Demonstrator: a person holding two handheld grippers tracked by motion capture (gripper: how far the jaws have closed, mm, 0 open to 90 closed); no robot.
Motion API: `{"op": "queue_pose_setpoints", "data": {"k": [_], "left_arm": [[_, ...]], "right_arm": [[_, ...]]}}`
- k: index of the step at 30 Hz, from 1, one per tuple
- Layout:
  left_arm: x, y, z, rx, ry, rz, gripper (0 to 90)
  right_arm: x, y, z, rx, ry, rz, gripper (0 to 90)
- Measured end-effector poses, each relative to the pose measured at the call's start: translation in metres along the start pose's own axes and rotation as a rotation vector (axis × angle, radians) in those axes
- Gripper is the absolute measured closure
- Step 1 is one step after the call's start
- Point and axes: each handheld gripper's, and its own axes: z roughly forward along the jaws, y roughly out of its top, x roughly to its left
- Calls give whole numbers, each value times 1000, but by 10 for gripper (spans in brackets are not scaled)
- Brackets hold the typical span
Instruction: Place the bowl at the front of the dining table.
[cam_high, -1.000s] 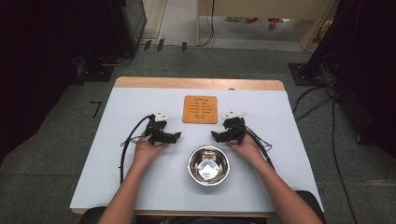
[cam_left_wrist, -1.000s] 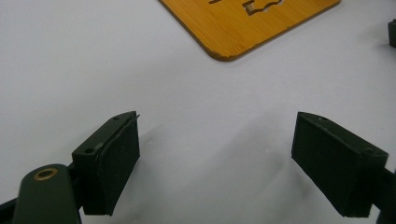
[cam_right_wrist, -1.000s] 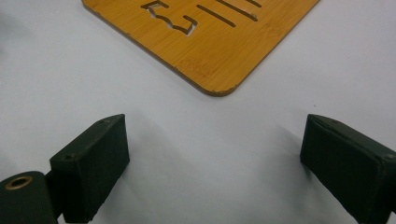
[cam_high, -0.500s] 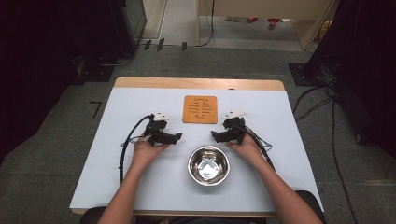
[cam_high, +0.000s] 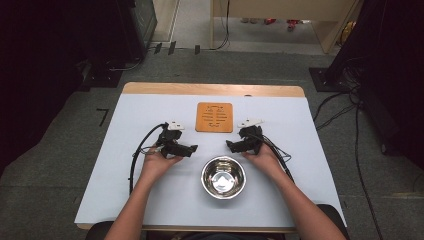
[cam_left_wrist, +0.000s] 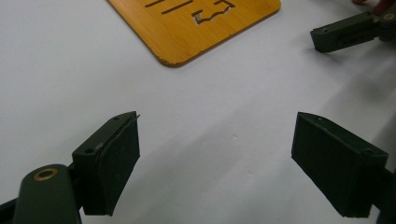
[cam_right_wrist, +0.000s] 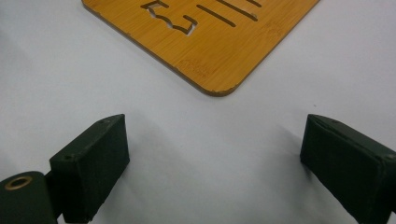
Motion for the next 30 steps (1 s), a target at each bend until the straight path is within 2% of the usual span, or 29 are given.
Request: {"op": "queue_pose_setpoints", "data": {"k": [4,5,9,14,20,25,30], "left_arm": [[-3,1,-4,12,15,5,155],[-5,1,-5,9,-2,-3,155],[-9,3,-7,-2,-18,5,155],[-12,3,-8,2,-24,14,155],[-16,3,-14,-18,-44,8,158],[-22,3,-16,-17,-54,27,159],[-23,4,-19,-26,-63,11,163]], "right_arm": [[0,0,0,0,0,0,73],[0,0,0,0,1,1,73],[0,0,0,0,1,1,73],[0,0,0,0,1,1,74],[0,0,0,0,0,0,74],[0,0,0,0,1,1,73],[0,0,0,0,3,-1,74]]}}
